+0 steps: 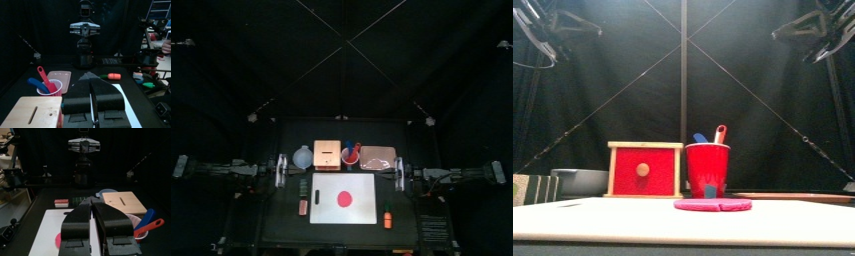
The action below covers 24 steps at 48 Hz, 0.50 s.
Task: Get the cutter from the drawer then cut the dough then place the extra dough in the bowl
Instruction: Open the drawer
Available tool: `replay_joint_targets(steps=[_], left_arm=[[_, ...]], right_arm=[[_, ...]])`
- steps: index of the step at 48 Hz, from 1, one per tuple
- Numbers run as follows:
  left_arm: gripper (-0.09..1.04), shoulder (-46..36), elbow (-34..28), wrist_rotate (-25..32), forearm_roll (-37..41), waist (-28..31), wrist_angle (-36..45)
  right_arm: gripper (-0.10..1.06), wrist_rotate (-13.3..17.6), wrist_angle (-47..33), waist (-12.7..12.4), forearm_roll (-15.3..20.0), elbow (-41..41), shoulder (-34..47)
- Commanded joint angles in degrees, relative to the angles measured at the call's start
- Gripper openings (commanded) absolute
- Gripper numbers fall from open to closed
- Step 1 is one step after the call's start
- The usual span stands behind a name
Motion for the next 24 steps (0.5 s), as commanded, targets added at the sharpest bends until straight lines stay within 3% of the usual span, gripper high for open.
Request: replay_joint_targets(steps=[1, 12, 17, 24], left_arm=[[0.05, 4.7, -2.1, -0.9, -5.9, 0.0, -2.2], [0.05, 15.5, -2.9, -2.7, -17.6, -0.4, -11.6], [0.05, 19.1, -3.3, -5.4, -25.3, -1.8, -15.3], [0.06, 22.6, -3.3, -8.4, -33.6, -5.4, -18.1]], right_arm=[[-0.02, -0.1, -0.9, -3.0, -0.1, -2.5, 3.1], [0.06, 0.5, -1.8, -13.7, -0.4, -14.4, 20.0], [0.06, 0.4, -1.8, -15.7, -0.7, -21.4, 30.0], [0.06, -0.1, -1.8, -16.0, -3.3, -29.9, 41.8]])
